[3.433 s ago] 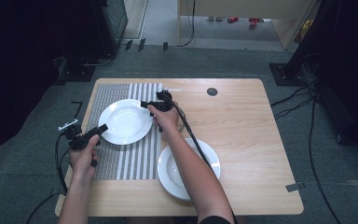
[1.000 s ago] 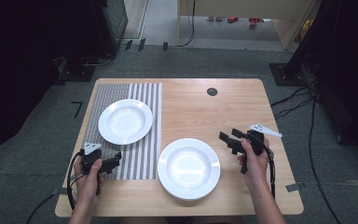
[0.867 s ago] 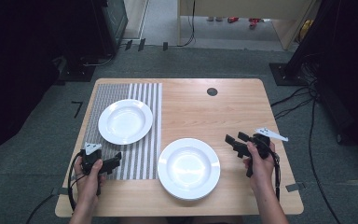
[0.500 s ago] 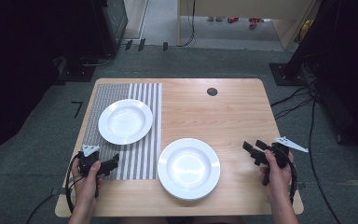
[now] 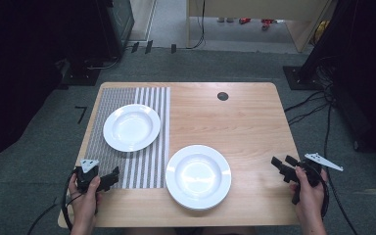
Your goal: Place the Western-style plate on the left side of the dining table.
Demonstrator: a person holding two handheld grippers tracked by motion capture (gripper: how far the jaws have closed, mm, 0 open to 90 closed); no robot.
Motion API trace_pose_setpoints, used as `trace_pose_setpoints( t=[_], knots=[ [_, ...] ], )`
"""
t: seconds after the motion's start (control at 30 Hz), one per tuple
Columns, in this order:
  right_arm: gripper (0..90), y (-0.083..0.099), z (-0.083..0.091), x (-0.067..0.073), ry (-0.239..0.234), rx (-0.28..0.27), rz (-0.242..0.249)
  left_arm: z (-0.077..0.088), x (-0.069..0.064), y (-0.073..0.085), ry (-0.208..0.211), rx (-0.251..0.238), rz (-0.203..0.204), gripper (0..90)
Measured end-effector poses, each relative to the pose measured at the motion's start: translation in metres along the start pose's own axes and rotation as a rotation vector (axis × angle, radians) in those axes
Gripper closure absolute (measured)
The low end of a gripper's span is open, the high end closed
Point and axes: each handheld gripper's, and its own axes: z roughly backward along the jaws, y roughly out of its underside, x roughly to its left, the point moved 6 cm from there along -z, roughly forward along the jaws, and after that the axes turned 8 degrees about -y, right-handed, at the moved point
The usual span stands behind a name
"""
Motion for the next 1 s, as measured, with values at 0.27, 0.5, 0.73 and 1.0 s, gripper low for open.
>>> trace_pose_setpoints(
  t=[0.27, 0.5, 0.73, 1.0],
  knots=[
    [26.7, 0.012, 0.015, -0.017, 0.076, 0.030, 0.014, 0.009, 0.008, 0.006, -0.024, -0.016, 0.000, 15.4],
    [26.7, 0.019, 0.026, -0.023, 0.126, 0.040, 0.032, 0.009, 0.016, 0.008, -0.032, -0.009, 0.022, 15.4],
    [26.8, 0.026, 0.025, -0.024, 0.162, 0.071, 0.047, 0.004, 0.015, 0.011, -0.028, 0.013, 0.010, 15.3],
    [26.7, 0.031, 0.022, -0.024, 0.182, 0.104, 0.066, 0.002, 0.012, 0.013, -0.055, 0.006, -0.033, 13.6]
  ],
)
